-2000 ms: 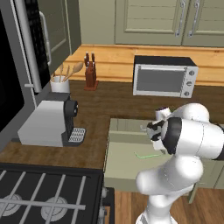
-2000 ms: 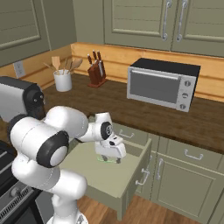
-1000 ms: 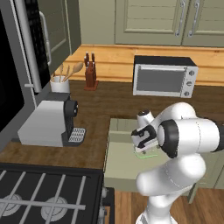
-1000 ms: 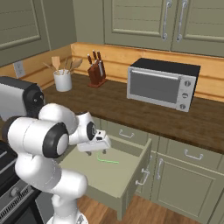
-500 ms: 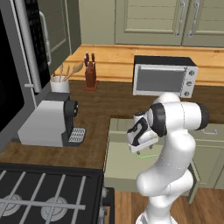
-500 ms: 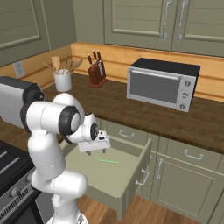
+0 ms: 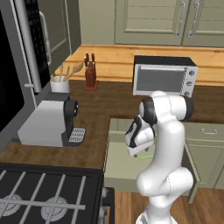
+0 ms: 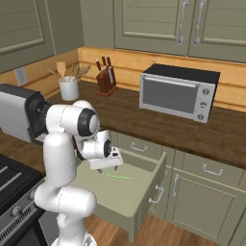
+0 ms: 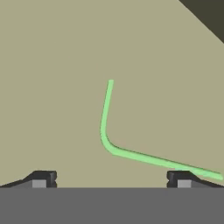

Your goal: Take a straw from the drawer in front and place it inside the glass cup on the dining counter.

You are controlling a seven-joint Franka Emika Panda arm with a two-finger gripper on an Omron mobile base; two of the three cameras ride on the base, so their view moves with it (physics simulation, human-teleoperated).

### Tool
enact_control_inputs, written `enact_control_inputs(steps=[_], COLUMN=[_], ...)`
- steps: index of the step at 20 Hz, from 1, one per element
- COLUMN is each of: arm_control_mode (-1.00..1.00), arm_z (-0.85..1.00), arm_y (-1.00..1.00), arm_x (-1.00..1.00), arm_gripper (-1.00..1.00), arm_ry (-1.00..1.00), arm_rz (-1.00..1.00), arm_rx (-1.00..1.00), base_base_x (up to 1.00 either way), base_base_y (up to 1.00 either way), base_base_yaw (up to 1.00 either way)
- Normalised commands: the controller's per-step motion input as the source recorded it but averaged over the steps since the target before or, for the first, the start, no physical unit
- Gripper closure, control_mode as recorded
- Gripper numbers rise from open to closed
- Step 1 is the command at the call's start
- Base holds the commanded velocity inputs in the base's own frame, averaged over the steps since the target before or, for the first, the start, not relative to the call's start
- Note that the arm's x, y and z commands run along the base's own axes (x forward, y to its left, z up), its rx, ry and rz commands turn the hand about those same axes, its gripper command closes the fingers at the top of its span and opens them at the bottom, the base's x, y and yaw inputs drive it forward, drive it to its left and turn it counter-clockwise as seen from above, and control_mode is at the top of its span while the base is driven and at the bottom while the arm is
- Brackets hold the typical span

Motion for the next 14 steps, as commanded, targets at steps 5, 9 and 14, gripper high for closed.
enact_control_inputs(steps=[5, 9, 14], arm_control_mode=[-1.00, -1.00, -1.00], arm_z=[-0.36, -0.32, -0.33], arm_y=[0.00, 0.00, 0.00], arm_x=[0.38, 0.28, 0.10], arm_gripper=[-1.00, -1.00, -1.00], arm_ry=[0.02, 0.01, 0.01], arm_rz=[0.08, 0.06, 0.06], arm_rx=[0.04, 0.05, 0.05], base_base_x=[0.00, 0.00, 0.00], base_base_y=[0.00, 0.00, 0.00], base_base_yaw=[0.00, 0.00, 0.00])
